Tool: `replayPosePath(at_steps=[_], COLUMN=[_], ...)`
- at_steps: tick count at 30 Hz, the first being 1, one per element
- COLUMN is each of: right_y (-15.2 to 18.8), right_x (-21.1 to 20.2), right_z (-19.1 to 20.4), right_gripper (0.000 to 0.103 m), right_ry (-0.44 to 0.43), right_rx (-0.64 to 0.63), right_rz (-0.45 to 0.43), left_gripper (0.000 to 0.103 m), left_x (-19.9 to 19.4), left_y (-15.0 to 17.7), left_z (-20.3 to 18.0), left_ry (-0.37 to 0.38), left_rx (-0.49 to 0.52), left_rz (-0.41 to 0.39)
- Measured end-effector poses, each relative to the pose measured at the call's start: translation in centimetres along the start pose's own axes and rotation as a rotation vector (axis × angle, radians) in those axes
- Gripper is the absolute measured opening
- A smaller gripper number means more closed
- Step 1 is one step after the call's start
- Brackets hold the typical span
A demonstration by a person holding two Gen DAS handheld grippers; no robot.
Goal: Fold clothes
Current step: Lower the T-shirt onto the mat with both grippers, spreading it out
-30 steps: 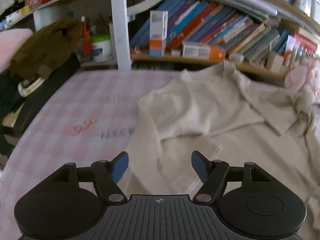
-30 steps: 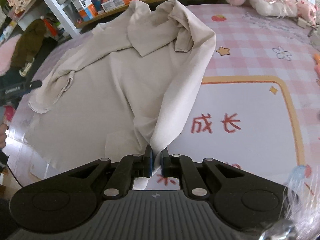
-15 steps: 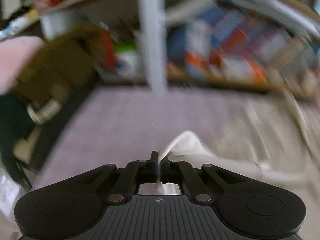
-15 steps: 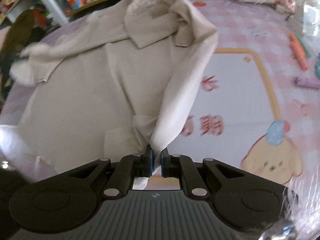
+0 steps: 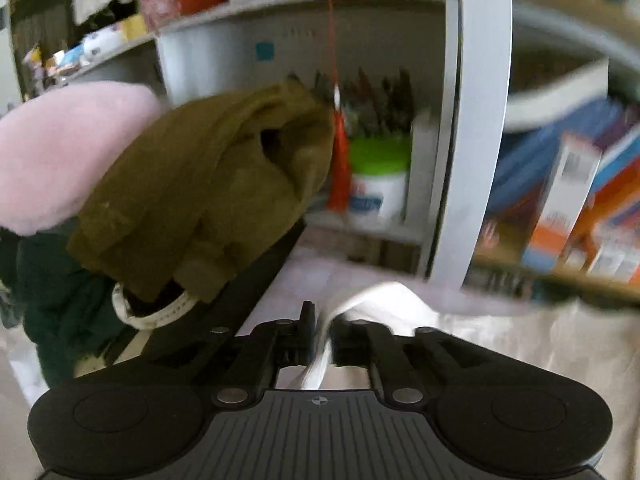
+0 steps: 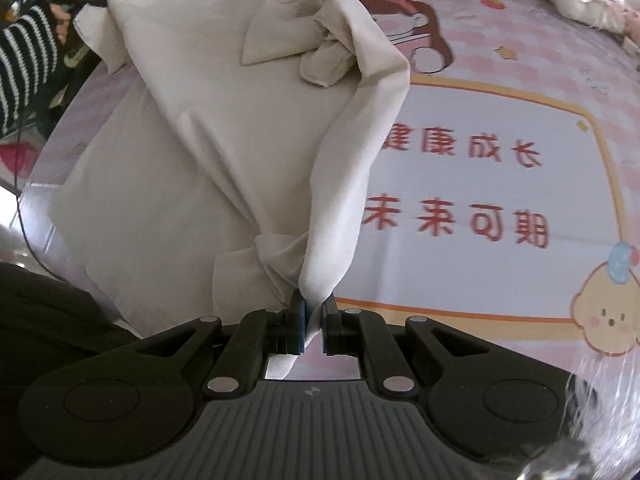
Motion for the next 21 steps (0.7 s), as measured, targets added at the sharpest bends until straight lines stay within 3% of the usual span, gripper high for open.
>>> replayPosePath(at_steps=[3, 5, 7, 9, 13, 17, 21], right_y=[-0.1, -0.5, -1.3, -2.3, -6.1, -11.0, -16.0], right_x=[0.2, -0.2, -0.9, -1.7, -2.2, -1.3, 2.3], right_z=[0.3, 0.3, 0.1, 0.3, 1.6, 1.9, 1.8], right_gripper=[0.008, 0.021, 0.023, 0.024, 0.035, 0.036, 0.036], right_ry=[0.028, 0.060, 0.088, 0.107, 0.172, 0.171, 0.219], right_rx=[-0.033, -0.056, -0.087, -0.131, -0.319, -0.428, -0.554], right_rz=[0.017, 0.003, -0.019, -0.045, -0.119, -0.171, -0.191], left_gripper=[0.038, 0.043, 0.061, 0.062, 0.062, 0.062, 0.062], left_x=[-2.5, -4.3, -6.0, -7.7, -11.5, -14.3, -15.4], left_y=[3.8, 6.3, 8.8, 11.4, 17.2, 23.0, 25.1], left_z=[0.0, 0.0, 0.0, 0.1, -0.3, -0.8, -0.5], left_ry=[0.074, 0.124, 0.173, 0.223, 0.309, 0.297, 0.279], left_rx=[0.061, 0.101, 0.141, 0.182, 0.266, 0.306, 0.228], left_rz=[0.012, 0.020, 0.028, 0.036, 0.064, 0.123, 0.161])
Point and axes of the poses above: each gripper's, at about its wrist camera, not at the fingertips, and x roughly the way its jaws point, z to its left, y to its underside, the point moved 6 cm from there along x, roughly the way its jaws point, and after that the axes turned 9 degrees about -y, right-handed, at the moved point
